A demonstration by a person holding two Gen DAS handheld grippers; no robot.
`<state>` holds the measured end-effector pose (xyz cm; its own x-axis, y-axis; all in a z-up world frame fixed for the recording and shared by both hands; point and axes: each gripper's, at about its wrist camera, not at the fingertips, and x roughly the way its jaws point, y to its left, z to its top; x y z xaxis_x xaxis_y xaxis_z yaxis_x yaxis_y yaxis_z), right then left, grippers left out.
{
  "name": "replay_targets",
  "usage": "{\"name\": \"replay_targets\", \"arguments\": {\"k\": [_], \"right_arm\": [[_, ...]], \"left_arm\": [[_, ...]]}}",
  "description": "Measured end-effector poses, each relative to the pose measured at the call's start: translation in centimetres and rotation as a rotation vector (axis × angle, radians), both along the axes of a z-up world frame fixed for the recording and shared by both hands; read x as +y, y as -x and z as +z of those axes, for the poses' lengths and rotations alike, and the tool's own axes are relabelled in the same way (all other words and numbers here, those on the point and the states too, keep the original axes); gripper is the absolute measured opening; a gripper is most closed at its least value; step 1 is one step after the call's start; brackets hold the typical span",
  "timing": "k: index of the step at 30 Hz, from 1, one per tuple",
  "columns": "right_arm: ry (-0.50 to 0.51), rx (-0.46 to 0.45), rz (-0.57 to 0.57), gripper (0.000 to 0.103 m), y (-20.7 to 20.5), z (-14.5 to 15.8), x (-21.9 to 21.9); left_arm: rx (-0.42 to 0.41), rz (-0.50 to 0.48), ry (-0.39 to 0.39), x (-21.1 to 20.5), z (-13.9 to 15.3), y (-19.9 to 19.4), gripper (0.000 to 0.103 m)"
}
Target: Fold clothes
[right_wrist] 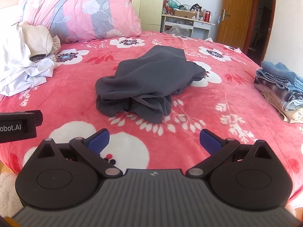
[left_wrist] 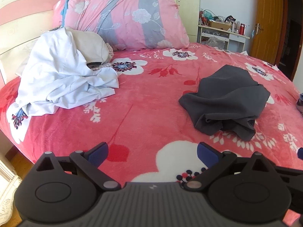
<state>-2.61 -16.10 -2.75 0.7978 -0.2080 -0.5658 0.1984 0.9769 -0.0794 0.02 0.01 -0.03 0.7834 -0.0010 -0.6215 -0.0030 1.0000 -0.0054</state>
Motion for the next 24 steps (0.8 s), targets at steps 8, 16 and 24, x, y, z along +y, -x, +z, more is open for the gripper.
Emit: {"name": "replay_targets", "arguments": {"k": [8,16,24], "right_arm": [[-0.009,-0.009,-0.006,0.102,0.4,0.5,-0.3],[-0.027,-0.023,-0.023,0.102,0.6,0.4,-0.5],[-0.022,-0.029,-0.023,0.102,0.7,0.6,-0.4]], "left_arm": [[0.067,0.010,-0.019,0.4,-0.3,-0.1,0.100],[0.133,-0.060,0.072,0.4,-1.3,-0.1,0.097],[0.139,-0.044,0.070,0.3,-1.0,0.0,0.099]]}}
